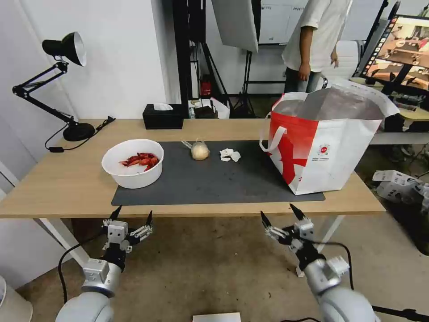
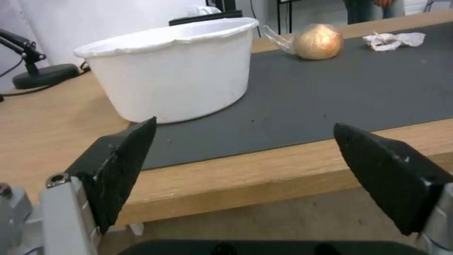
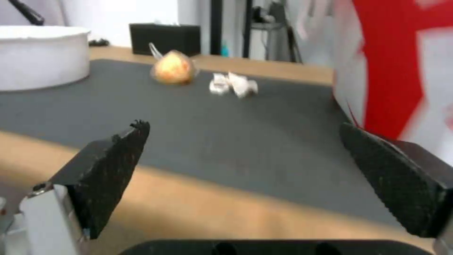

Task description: Pick up the trash from the table and place it into the takeout bag.

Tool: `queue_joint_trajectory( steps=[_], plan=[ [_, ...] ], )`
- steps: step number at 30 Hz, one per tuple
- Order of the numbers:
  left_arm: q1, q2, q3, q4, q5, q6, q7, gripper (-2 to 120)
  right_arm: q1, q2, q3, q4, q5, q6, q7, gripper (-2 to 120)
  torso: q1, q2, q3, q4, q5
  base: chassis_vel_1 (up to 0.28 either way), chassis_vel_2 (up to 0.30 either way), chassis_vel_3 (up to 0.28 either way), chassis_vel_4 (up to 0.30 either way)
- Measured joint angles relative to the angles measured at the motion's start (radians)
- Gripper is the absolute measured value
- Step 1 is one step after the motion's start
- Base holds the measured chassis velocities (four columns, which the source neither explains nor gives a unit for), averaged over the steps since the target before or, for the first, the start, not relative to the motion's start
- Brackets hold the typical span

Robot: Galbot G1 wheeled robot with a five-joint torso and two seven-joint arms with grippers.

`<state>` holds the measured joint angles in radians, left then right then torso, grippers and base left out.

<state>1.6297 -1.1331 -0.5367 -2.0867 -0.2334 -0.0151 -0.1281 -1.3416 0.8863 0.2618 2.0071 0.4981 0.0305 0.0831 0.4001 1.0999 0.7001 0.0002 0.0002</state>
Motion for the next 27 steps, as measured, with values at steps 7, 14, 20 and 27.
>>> queue_joint_trajectory(
  steps=[7, 14, 20, 27],
  plan=[
    [0.016, -0.020, -0.006, -0.013, 0.011, 0.000, 0.000, 100, 0.397, -0.086, -0.247, -0.142, 0.147, -0.035, 0.017, 100, 0.000, 0.000, 0.000, 0.0001, -0.0002, 0.000, 0.000, 0.000, 0.000],
    [0.023, -0.021, -0.022, -0.009, 0.011, -0.002, -0.001, 100, 0.782, 0.040, -0.538, -0.395, 0.224, -0.111, 0.153, 100, 0.000, 0.000, 0.000, -0.0002, -0.0006, 0.000, 0.000, 0.000, 0.000],
    [0.021, -0.024, -0.018, -0.001, 0.011, -0.002, -0.001, 100, 1.009, 0.244, -0.644, -0.694, 0.320, -0.231, 0.288, 100, 0.000, 0.000, 0.000, 0.0001, -0.0004, 0.000, 0.000, 0.000, 0.000],
    [0.017, -0.030, -0.009, 0.008, 0.013, -0.002, -0.001, 100, 1.133, 0.398, -0.652, -0.944, 0.371, -0.321, 0.331, 100, 0.000, 0.000, 0.000, 0.0000, -0.0004, 0.000, 0.000, 0.000, 0.000]
  ],
)
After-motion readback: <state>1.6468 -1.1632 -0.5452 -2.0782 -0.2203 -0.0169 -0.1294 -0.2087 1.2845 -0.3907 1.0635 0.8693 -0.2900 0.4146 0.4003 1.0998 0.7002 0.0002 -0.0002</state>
